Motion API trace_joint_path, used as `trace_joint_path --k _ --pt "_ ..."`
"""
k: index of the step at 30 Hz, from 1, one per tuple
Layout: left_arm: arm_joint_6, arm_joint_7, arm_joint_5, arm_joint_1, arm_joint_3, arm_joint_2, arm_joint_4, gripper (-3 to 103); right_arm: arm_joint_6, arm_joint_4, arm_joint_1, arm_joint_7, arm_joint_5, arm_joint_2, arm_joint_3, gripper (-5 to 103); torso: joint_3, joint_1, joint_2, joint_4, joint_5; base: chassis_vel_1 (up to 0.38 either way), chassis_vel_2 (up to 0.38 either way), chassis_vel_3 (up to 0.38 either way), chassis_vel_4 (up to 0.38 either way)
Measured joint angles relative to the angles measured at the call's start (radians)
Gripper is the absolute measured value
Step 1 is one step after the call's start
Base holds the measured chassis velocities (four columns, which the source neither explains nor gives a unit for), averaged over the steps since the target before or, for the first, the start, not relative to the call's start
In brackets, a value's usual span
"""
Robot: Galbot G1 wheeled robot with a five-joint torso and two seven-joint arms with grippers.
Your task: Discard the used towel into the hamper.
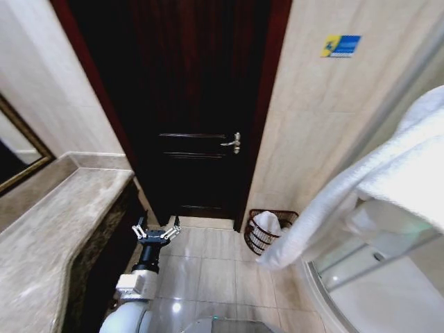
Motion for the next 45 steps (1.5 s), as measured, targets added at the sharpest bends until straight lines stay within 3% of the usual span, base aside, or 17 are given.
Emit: trace_joint_path --k 11,45 --pt "0.0 0.0 0.0 0.0 0.0 0.0 0.0 100 -0.05 0.0 0.025 0.022 -0.058 0.01 -0.053 14 0.0 0.0 0.0 -0.0003 0.0 0.0 0.0 0.0 0.0" --pt "0.0 0.0 0.0 0.0 0.0 0.0 0.0 100 -0.046 0.0 0.024 0.016 -0.06 0.027 -0.064 14 0.0 -0.001 0.0 -0.0003 -0.0002 -0.025 0.005 -0.001 -0.025"
